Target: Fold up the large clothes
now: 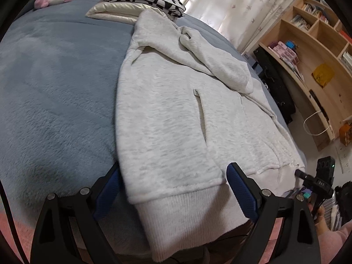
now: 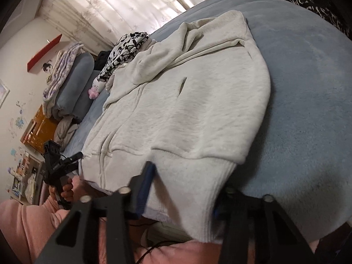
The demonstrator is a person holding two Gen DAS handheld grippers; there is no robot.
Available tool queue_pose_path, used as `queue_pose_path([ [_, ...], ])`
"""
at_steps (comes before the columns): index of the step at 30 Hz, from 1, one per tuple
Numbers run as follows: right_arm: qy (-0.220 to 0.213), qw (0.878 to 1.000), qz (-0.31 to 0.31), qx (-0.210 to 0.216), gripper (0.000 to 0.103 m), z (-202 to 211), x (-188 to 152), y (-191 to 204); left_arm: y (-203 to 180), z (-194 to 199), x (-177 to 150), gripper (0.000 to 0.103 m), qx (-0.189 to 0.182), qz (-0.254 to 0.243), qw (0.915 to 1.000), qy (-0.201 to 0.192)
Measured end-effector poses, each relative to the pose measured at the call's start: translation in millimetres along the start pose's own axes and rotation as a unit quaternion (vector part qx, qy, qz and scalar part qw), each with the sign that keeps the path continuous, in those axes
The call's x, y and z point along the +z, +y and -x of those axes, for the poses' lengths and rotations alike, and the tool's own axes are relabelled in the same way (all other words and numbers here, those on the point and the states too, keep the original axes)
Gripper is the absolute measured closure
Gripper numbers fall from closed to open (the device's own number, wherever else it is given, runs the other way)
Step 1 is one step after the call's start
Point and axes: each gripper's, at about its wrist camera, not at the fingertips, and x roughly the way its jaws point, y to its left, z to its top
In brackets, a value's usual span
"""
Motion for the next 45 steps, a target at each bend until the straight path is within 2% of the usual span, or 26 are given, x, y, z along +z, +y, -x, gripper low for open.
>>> queue_pose_path([
  [2, -0.005, 1.000, -0.010, 0.011, 0.076, 4, -3, -3, -3, -2, 1, 0.017, 0.005, -0.004, 1.0000, -0.003],
  [6, -0.010, 1.000, -0.019, 0.020, 0.082, 7, -4, -2, -5, -1, 4, 0.046, 0.003, 0.006, 1.0000, -0.001],
  [7, -0.011, 1.000, -0.019, 0.020, 0.083, 6, -3, 0, -5, -1, 5, 0.049, 0.007, 0.011, 0.9999, 0.003],
  [9, -0.014, 0.999, -0.021, 0.021, 0.085, 7, -1, 2, -6, -2, 9, 0.070, 0.012, 0.019, 0.9997, 0.009],
  [11, -0.018, 0.999, -0.024, 0.024, 0.087, 8, 3, 4, -5, -2, 16, 0.082, 0.007, 0.044, 0.9989, 0.013],
  [14, -0.037, 0.998, -0.031, 0.040, 0.089, 13, 15, 9, 0, 1, 28, 0.086, -0.033, 0.100, 0.9944, 0.007],
  [18, -0.072, 0.994, -0.048, 0.073, 0.091, 24, 40, 16, -9, 8, 55, 0.088, -0.075, 0.138, 0.9874, -0.014],
  [23, -0.111, 0.983, -0.085, 0.117, 0.091, 27, 98, 20, -17, 7, 114, 0.088, -0.103, 0.185, 0.9764, -0.042],
  [28, -0.142, 0.969, -0.142, 0.145, 0.091, 11, 180, 7, -7, -17, 197, 0.090, -0.093, 0.236, 0.9649, -0.068],
  [31, -0.154, 0.965, -0.164, 0.134, 0.091, -16, 239, -6, 5, -44, 241, 0.090, -0.080, 0.256, 0.9600, -0.081],
  [33, -0.158, 0.964, -0.178, 0.118, 0.086, -42, 271, -16, 18, -68, 270, 0.090, -0.062, 0.270, 0.9560, -0.096],
  [34, -0.145, 0.966, -0.187, 0.104, 0.077, -66, 290, -27, 27, -84, 283, 0.088, -0.067, 0.276, 0.9544, -0.091],
  [35, -0.130, 0.966, -0.198, 0.102, 0.062, -81, 299, -34, 36, -98, 292, 0.083, -0.063, 0.288, 0.9520, -0.082],
  [37, -0.096, 0.962, -0.242, 0.083, 0.051, -118, 312, -54, 52, -130, 303, 0.081, -0.046, 0.309, 0.9484, -0.055],
  [38, -0.085, 0.962, -0.250, 0.072, 0.050, -130, 315, -60, 55, -140, 305, 0.081, -0.033, 0.307, 0.9499, -0.044],
  [40, -0.073, 0.964, -0.244, 0.074, 0.050, -139, 316, -62, 51, -154, 307, 0.079, -0.014, 0.280, 0.9596, -0.027],
  [41, -0.074, 0.967, -0.234, 0.074, 0.051, -138, 315, -61, 47, -156, 309, 0.073, -0.009, 0.259, 0.9657, -0.024],
  [43, -0.079, 0.973, -0.206, 0.067, 0.050, -131, 312, -58, 37, -155, 314, 0.055, -0.015, 0.211, 0.9773, -0.017],
  [45, -0.079, 0.980, -0.177, 0.052, 0.049, -122, 309, -55, 26, -148, 319, 0.039, -0.026, 0.169, 0.9851, -0.016],
])
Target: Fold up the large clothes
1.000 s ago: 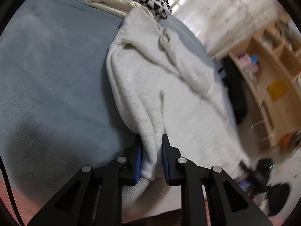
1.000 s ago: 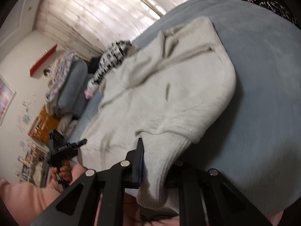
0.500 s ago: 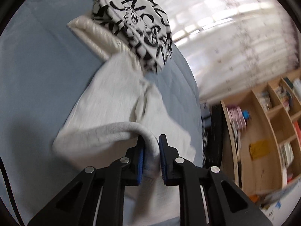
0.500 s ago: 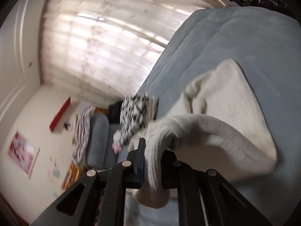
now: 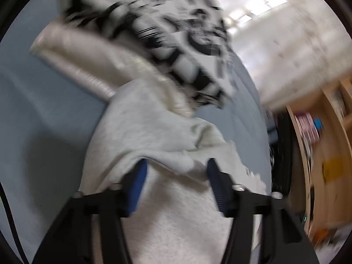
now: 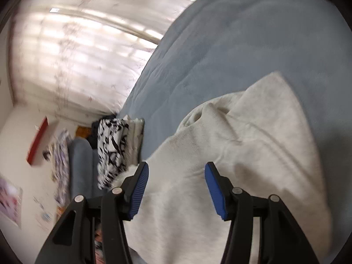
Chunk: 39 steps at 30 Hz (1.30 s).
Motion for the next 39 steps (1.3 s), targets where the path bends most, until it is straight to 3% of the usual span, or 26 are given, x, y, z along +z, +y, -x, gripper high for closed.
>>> queue_pose_path([
  [3, 0.002, 0.998, 0.047, -0.034, 0.047, 11, -2, 2, -22, 20, -2, 0.018, 0.009, -0.072, 0.9970, -0.026],
  [5, 0.006, 0.995, 0.076, -0.062, 0.047, 15, -5, 0, -35, 28, -5, 0.017, 0.019, -0.129, 0.9907, -0.038],
  [10, 0.002, 0.986, 0.119, -0.114, 0.047, 12, 2, -8, -63, 14, -20, 0.017, 0.099, -0.271, 0.9570, -0.027],
  [13, 0.006, 0.983, 0.130, -0.130, 0.047, 3, 11, -16, -71, -10, -27, 0.017, 0.141, -0.327, 0.9342, -0.011],
  [15, 0.017, 0.984, 0.128, -0.124, 0.047, -7, 17, -18, -70, -24, -21, 0.017, 0.155, -0.340, 0.9275, -0.007],
  [20, 0.049, 0.982, 0.142, -0.113, 0.047, -35, 29, -19, -68, -45, -8, 0.021, 0.154, -0.332, 0.9305, -0.007],
  [22, 0.063, 0.980, 0.147, -0.118, 0.047, -46, 32, -20, -70, -56, -5, 0.033, 0.152, -0.332, 0.9310, -0.009],
  [24, 0.064, 0.980, 0.151, -0.112, 0.047, -53, 35, -20, -68, -62, -2, 0.062, 0.153, -0.330, 0.9316, -0.004],
  [25, 0.064, 0.980, 0.154, -0.105, 0.047, -56, 35, -19, -67, -65, -1, 0.067, 0.155, -0.327, 0.9323, 0.000],
  [27, 0.063, 0.977, 0.172, -0.112, 0.067, -59, 30, -13, -67, -68, -1, 0.080, 0.153, -0.322, 0.9341, -0.006],
  [28, 0.060, 0.969, 0.194, -0.138, 0.095, -61, 26, -7, -67, -65, -1, 0.081, 0.151, -0.320, 0.9353, -0.011],
  [29, 0.056, 0.964, 0.207, -0.156, 0.094, -60, 22, -3, -67, -59, -2, 0.084, 0.150, -0.316, 0.9367, -0.019],
  [31, 0.021, 0.960, 0.218, -0.175, 0.095, -47, 16, 7, -68, -46, 2, 0.085, 0.155, -0.307, 0.9384, -0.034],
  [34, -0.056, 0.960, 0.216, -0.169, 0.095, -13, 17, 27, -76, -31, 8, 0.085, 0.166, -0.296, 0.9390, -0.056],
  [35, -0.079, 0.960, 0.214, -0.166, 0.101, -4, 18, 34, -80, -27, 9, 0.085, 0.168, -0.293, 0.9392, -0.062],
  [37, -0.131, 0.950, 0.216, -0.186, 0.103, 12, 24, 49, -87, -24, 14, 0.086, 0.179, -0.284, 0.9390, -0.073],
  [39, -0.153, 0.947, 0.208, -0.193, 0.103, 19, 35, 53, -90, -25, 17, 0.086, 0.181, -0.277, 0.9407, -0.075],
])
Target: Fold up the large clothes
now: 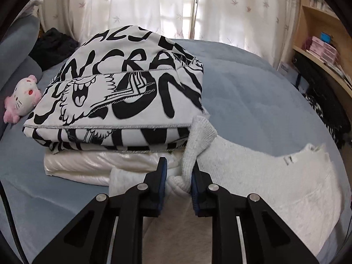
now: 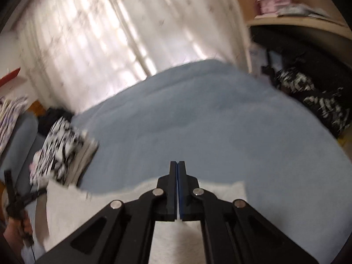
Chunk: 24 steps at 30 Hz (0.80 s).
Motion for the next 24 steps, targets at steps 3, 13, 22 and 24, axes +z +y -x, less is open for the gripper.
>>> queue_pose_path([
  [3, 0.034, 0.998, -0.032, 0.040, 0.103, -16, 6, -13, -5, -12, -4, 0.086, 0.010, 0.005, 0.9998, 0.018],
  [13, 0.195, 0.975, -0.025, 0.102, 0.037, -78, -42, -27, -3, -19, -7, 0.086, -0.003, 0.002, 0.9995, 0.032],
  [22, 0.193, 0.977, 0.004, 0.089, 0.098, -99, -48, -11, -3, -18, -6, 0.086, 0.002, 0.006, 0.9995, 0.031],
  [24, 0.165, 0.984, 0.030, 0.067, 0.098, -83, -47, -4, -3, -12, -5, 0.086, 0.006, 0.004, 0.9998, 0.021],
])
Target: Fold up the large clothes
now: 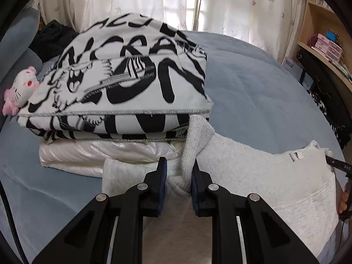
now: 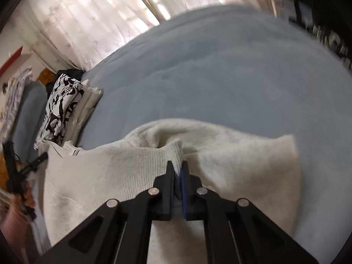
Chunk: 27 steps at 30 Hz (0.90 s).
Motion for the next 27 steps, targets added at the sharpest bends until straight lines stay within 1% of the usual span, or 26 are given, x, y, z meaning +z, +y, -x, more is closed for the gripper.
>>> queue_pose_path([
  [1, -0.023, 1.000, 0.007, -0.017, 0.098, 14, 1, 6, 0, 4, 1, 0.086, 0.003, 0.001, 1.0000, -0.007],
  [5, -0.109, 0.993, -0.017, -0.037, 0.099, 59, 20, 15, -2, 13, 7, 0.086, 0.009, 0.012, 0.9996, -0.025],
  [6, -0.123, 0.991, -0.017, -0.049, 0.099, 65, 26, 19, -3, 13, 8, 0.086, 0.016, 0.014, 0.9994, -0.029],
  [9, -0.135, 0.988, -0.009, -0.079, 0.099, 61, 37, 31, -7, 8, 12, 0.086, 0.034, 0.019, 0.9985, -0.037],
  [11, -0.128, 0.986, -0.012, -0.103, 0.099, 43, 45, 34, -5, -2, 14, 0.086, 0.041, 0.030, 0.9981, -0.036],
  [12, -0.118, 0.985, -0.012, -0.122, 0.099, 28, 46, 33, -4, -8, 13, 0.086, 0.047, 0.032, 0.9978, -0.035],
  [14, -0.092, 0.985, -0.022, -0.145, 0.099, 2, 43, 25, -5, -21, 7, 0.086, 0.062, 0.020, 0.9973, -0.034],
  [15, -0.074, 0.984, -0.022, -0.162, 0.099, -17, 39, 20, -6, -27, 2, 0.086, 0.072, 0.009, 0.9968, -0.034],
  [16, -0.065, 0.982, -0.019, -0.174, 0.099, -27, 35, 17, -7, -32, -3, 0.086, 0.078, -0.001, 0.9963, -0.037],
  [18, -0.043, 0.980, -0.015, -0.192, 0.099, -50, 23, 11, -6, -39, -12, 0.086, 0.081, -0.011, 0.9955, -0.047],
  [21, -0.042, 0.977, 0.000, -0.210, 0.098, -56, 19, 15, -4, -44, -16, 0.085, 0.079, -0.008, 0.9953, -0.055],
  [23, -0.034, 0.978, 0.004, -0.207, 0.097, -55, 22, 16, -7, -42, -16, 0.084, 0.080, -0.011, 0.9950, -0.059],
  [25, -0.027, 0.983, -0.008, -0.184, 0.095, -46, 27, 14, -7, -35, -16, 0.077, 0.069, -0.009, 0.9959, -0.057],
  [27, -0.025, 0.986, -0.038, -0.158, 0.089, -30, 30, 10, -8, -24, -15, 0.069, 0.060, -0.005, 0.9965, -0.058],
])
